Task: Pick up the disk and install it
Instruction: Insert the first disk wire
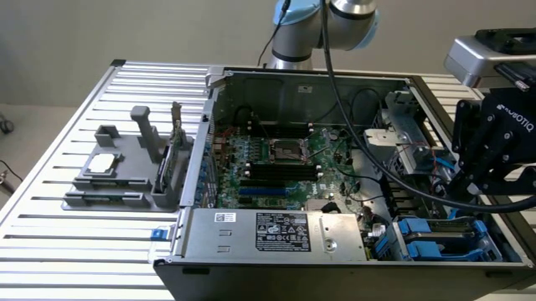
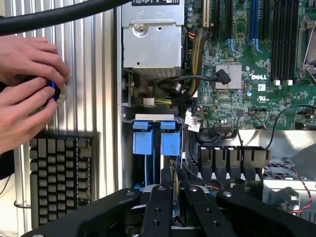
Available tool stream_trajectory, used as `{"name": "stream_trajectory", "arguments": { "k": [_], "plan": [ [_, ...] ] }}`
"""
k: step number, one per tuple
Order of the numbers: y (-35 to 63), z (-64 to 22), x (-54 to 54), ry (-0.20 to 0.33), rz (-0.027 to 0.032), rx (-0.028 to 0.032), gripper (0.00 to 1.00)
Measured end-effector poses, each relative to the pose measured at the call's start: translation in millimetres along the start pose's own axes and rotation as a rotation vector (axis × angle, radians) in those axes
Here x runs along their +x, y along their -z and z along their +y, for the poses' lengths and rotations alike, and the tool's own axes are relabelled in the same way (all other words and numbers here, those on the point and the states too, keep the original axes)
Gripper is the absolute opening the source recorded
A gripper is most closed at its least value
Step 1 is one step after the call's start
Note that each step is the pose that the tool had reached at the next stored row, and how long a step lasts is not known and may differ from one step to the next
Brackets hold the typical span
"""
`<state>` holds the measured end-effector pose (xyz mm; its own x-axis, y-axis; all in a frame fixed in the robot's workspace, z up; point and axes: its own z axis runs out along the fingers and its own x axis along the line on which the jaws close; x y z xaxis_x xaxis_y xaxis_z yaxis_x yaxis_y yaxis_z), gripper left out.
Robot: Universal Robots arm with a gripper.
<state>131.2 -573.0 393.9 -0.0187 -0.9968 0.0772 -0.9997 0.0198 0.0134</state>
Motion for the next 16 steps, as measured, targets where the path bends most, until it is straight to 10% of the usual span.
{"name": "stream_trajectory", "arguments": {
  "k": [16],
  "plan": [
    [0.0,-0.1,-0.5,-0.153,-0.0021,-0.0119,0.18]
  ]
}}
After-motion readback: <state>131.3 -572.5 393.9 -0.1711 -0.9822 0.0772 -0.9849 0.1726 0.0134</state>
